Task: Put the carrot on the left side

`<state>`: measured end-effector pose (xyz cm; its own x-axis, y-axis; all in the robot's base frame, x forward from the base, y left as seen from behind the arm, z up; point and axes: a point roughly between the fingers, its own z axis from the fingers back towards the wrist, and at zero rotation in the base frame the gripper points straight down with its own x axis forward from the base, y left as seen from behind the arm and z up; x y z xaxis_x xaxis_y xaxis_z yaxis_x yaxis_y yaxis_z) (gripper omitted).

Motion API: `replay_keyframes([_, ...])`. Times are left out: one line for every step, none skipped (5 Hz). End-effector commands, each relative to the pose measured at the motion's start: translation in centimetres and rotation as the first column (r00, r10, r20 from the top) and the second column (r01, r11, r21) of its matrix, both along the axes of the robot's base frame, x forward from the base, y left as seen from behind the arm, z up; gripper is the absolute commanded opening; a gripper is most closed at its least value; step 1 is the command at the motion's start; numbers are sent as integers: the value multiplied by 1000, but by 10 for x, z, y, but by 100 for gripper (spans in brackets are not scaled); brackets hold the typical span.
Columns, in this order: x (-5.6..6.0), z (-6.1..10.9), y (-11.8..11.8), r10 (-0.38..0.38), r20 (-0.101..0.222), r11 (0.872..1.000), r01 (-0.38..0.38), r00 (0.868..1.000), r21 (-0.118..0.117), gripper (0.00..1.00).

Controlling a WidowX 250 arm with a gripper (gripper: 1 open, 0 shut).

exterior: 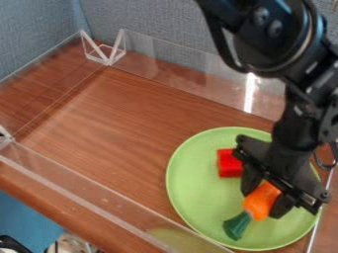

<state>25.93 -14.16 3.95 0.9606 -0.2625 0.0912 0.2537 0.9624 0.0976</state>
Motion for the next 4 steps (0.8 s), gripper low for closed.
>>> replay_keyframes([14,-3,-12,11,55,1000,-10,998,-29,0])
replay_keyframes([7,11,-5,-11,79,1000,13,997,-25,0])
replay_keyframes([-2,26,1,-34,98,999,36,995,-22,0])
replay_keyframes([-1,37,13,58,113,998,-57,992,-13,0])
